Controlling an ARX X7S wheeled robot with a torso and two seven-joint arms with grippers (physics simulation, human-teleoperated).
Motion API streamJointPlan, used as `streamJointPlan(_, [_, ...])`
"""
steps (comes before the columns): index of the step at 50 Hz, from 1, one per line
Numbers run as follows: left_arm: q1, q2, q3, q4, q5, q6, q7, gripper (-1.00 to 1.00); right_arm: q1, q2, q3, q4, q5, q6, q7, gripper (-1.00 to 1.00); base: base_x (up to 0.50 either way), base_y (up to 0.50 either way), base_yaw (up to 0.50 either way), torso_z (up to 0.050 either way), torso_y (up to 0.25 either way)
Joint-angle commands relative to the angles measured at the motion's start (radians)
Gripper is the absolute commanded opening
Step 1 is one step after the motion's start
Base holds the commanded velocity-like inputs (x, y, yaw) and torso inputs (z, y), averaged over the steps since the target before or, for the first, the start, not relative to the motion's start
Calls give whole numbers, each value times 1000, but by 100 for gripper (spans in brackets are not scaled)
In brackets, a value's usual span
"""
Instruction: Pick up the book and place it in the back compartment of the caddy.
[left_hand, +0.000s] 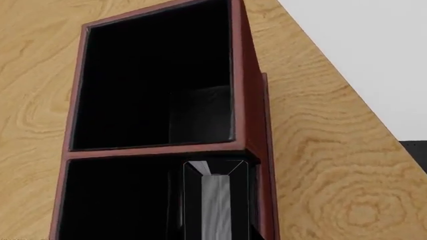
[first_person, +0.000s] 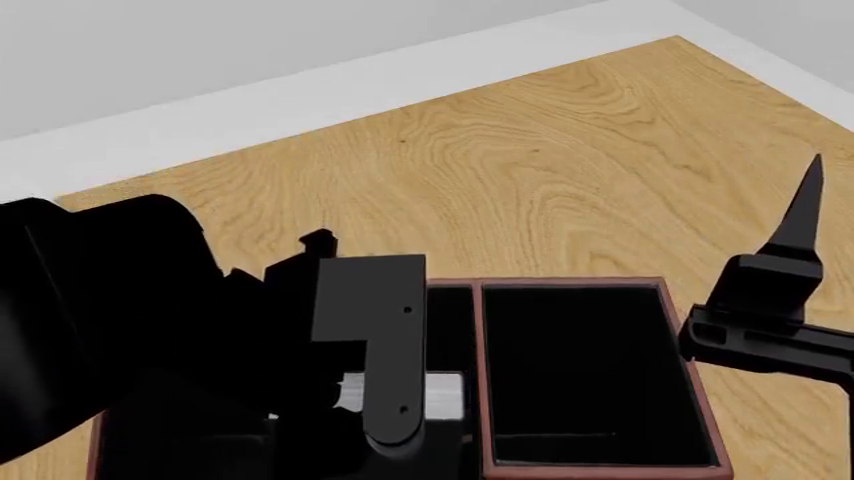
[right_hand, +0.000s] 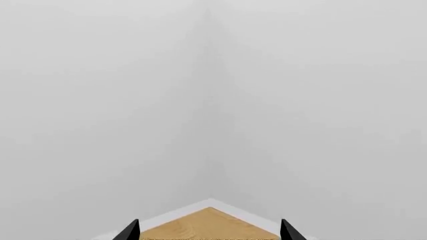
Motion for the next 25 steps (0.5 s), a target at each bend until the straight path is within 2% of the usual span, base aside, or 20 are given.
streamJointPlan(1, [5,8,4,-54,24,36,-15,-100,-51,-13,6,24,-62,-36,-55,100,0,0,0,0,10])
streamJointPlan(25, [58,40,25,-132,46,118,-12,-100,-5,1,-12,-4,-3,2,7,100,0,0,0,0,1])
